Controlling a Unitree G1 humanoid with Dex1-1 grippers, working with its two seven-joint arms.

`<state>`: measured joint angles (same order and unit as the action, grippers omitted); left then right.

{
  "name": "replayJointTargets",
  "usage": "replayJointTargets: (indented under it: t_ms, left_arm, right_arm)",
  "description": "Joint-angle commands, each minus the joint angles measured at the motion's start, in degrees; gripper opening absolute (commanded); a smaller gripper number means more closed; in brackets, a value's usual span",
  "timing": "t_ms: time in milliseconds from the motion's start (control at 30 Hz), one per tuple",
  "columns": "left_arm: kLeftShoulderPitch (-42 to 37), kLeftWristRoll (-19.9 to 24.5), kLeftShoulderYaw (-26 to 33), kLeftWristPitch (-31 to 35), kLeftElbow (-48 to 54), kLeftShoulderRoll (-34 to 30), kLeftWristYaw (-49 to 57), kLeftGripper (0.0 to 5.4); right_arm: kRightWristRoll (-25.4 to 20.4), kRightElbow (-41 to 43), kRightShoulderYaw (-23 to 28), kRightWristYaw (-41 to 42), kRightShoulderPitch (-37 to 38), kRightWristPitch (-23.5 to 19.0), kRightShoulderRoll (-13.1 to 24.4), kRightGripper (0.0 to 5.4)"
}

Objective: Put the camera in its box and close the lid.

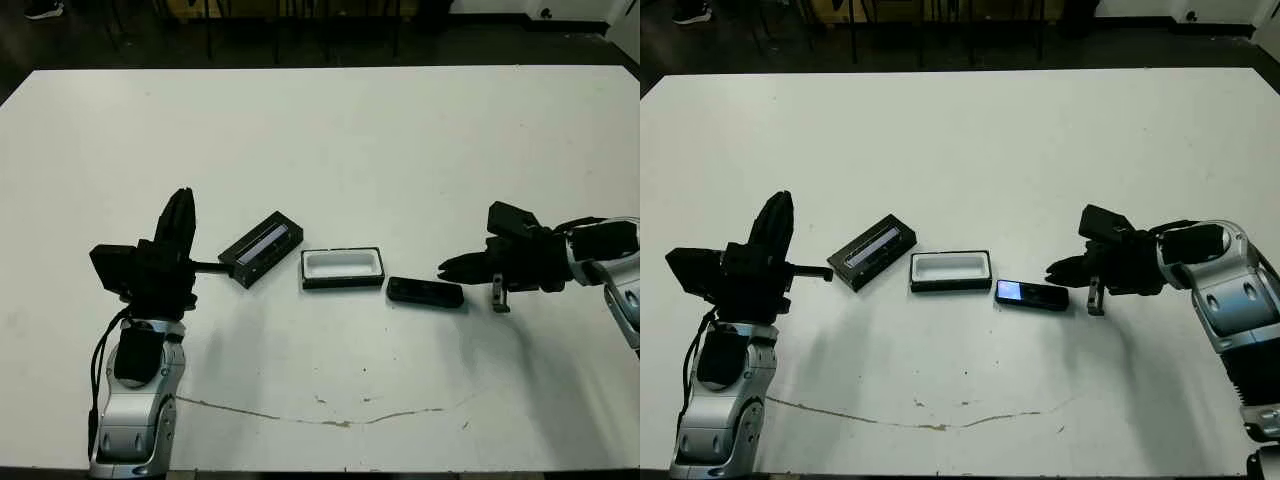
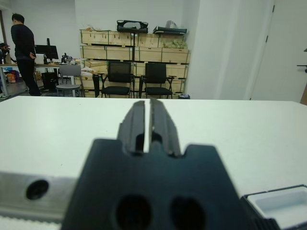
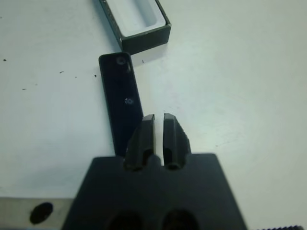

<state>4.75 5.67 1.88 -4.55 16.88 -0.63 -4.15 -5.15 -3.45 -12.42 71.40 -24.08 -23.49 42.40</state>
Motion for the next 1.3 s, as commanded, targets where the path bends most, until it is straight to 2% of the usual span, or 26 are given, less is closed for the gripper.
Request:
replayJointTargets:
  t_ms: [33,300,467,633,767,833,900,1000,1133,1233,1300]
  left_arm:
    - [0.85,-0.40,0.13,0.73,-0.29,-0.48,0.13,0.03]
    - [1.04,-0.83,0.07,0.47,-0.41,-0.60,0.22,0.03]
    - [1.04,-0.87,0.02,0.62,-0.33,-0.45,0.35,0.03]
    - [1.11,-0.94,-0.04,0.66,-0.28,-0.42,0.43,0.03]
    - [1.29,-0.67,-0.15,0.97,0.02,-0.33,0.39,0.03]
    - [1.43,-1.31,-0.23,1.15,0.21,-0.51,0.65,0.03]
    - [1.50,-1.18,-0.10,0.70,-0.12,-0.66,0.36,0.03]
    - [1.64,-0.89,0.02,0.69,-0.19,-0.50,0.23,0.03]
    - [1.69,-1.10,-0.14,0.99,-0.03,-0.34,0.44,0.03]
    - [1.69,-1.32,-0.26,0.83,-0.06,-0.33,0.47,0.03]
    - [1.63,-1.35,-0.26,0.56,-0.24,-0.33,0.46,0.00]
  right_arm:
    - [-0.74,1.12,0.06,0.07,1.00,-2.42,1.53,0.00]
    - [-1.30,4.44,-0.01,0.49,1.58,-2.80,4.05,0.00]
    - [-0.96,8.45,-1.50,0.41,0.99,-9.26,6.01,0.00]
    - [-1.23,10.79,-1.84,-0.49,1.85,-11.85,6.77,0.00]
    - [-1.97,10.89,-0.82,-0.77,2.56,-10.62,6.55,0.00]
    - [-4.25,10.18,2.29,-1.62,3.32,-9.15,5.37,0.00]
    - [-7.09,9.79,6.94,-2.71,4.17,-5.32,4.38,0.00]
    - [-13.31,6.58,13.86,-1.78,2.92,-1.05,2.99,0.00]
    - [-21.48,2.88,18.78,0.70,0.95,-1.68,1.99,0.00]
    - [-22.77,4.19,18.24,0.29,1.19,-4.50,3.75,0.00]
    - [-22.32,5.67,16.78,0.11,1.61,-6.21,4.83,0.22]
